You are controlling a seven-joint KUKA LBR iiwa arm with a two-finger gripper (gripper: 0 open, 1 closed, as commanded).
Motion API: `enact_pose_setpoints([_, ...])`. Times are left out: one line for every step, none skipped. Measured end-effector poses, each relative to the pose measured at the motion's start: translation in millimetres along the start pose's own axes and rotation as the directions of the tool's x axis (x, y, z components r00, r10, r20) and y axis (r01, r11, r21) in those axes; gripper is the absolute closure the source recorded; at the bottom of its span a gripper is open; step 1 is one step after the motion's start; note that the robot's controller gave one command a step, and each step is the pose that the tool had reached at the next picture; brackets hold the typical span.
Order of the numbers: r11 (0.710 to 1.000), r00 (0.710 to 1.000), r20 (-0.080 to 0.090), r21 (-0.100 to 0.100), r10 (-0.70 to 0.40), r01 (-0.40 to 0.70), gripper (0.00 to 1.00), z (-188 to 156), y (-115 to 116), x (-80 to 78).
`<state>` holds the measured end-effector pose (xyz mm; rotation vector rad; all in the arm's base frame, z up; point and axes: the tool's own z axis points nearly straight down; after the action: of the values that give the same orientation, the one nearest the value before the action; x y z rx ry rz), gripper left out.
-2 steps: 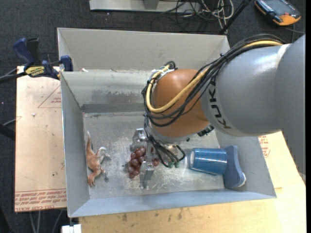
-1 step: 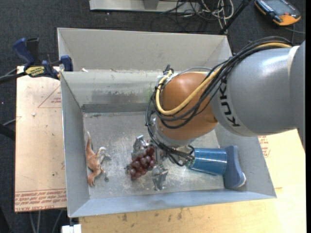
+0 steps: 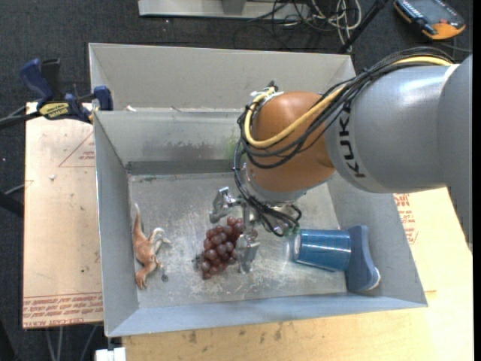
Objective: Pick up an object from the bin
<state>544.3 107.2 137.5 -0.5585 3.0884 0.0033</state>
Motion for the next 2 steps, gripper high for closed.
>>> enact_pose_setpoints([0.963, 0.963, 0.006, 0.002, -0.27, 0.27, 0.0, 47.8, -10.1, 7.3])
enact_pose_setpoints([0.985, 0.985, 0.014, -0.003, -0.171, 0.171, 1.0, 59.1, -33.2, -17.4])
